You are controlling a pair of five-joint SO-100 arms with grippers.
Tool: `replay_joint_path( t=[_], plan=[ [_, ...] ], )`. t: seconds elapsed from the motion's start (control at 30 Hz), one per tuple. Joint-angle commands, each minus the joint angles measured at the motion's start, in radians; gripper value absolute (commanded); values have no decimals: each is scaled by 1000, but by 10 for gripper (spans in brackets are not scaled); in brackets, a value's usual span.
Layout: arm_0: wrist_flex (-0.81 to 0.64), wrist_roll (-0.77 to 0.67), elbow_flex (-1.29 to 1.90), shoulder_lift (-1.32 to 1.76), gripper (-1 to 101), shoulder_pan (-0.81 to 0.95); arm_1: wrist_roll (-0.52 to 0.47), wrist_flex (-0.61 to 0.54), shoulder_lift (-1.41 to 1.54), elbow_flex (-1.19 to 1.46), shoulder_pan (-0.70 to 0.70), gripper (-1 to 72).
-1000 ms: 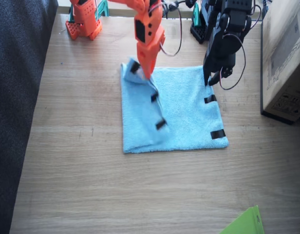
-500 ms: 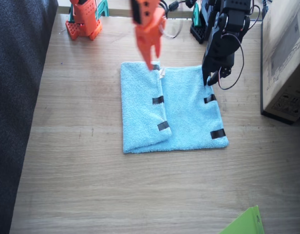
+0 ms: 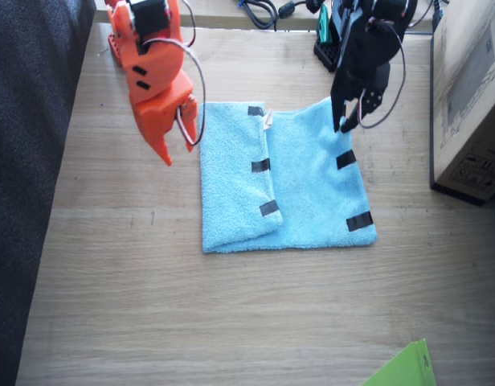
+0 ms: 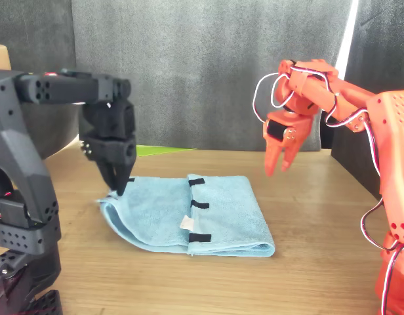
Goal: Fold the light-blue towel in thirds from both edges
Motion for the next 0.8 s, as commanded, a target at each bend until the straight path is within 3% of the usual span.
replay_joint_path(
  t=[0.0,0.43,0.77],
  plan=[
    [51,18,-78,61,-2,-35,8,5,6,5,6,218],
    [190,-3,-331,-135,-2,-314,5,5,-11,0,-34,220],
    [316,26,-673,-388,-2,-379,0,5,-15,5,-46,220]
  ],
)
